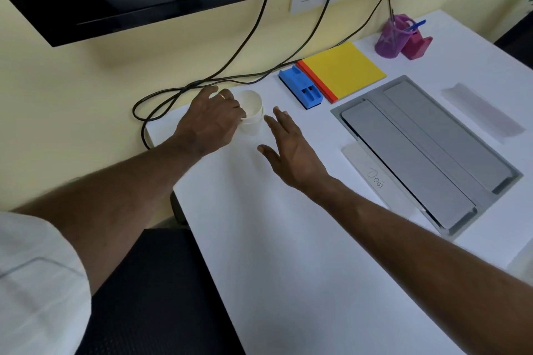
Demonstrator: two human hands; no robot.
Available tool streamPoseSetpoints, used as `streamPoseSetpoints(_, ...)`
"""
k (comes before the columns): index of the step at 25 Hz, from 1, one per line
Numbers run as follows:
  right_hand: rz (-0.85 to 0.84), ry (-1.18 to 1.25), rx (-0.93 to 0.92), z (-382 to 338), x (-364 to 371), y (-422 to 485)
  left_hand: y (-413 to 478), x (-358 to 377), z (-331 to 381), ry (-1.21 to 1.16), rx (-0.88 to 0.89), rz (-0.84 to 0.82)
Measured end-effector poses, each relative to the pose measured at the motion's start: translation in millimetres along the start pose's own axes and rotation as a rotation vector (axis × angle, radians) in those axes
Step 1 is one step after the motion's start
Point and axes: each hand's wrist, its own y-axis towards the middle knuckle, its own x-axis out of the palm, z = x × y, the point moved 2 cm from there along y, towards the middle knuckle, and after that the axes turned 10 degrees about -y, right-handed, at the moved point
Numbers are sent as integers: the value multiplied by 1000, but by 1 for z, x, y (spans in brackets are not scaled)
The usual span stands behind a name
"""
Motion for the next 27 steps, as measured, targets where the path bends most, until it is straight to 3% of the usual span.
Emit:
streamPoseSetpoints(10,100,102,32,0,-9,-6,18,-38,6,42,-21,64)
streamPoseSetpoints(18,474,359,154,8,-40,-37,29,-67,64,-127,293,160)
streamPoseSetpoints(27,462,429,200,45,-15,-129,7,-60,142,-608,218,-197)
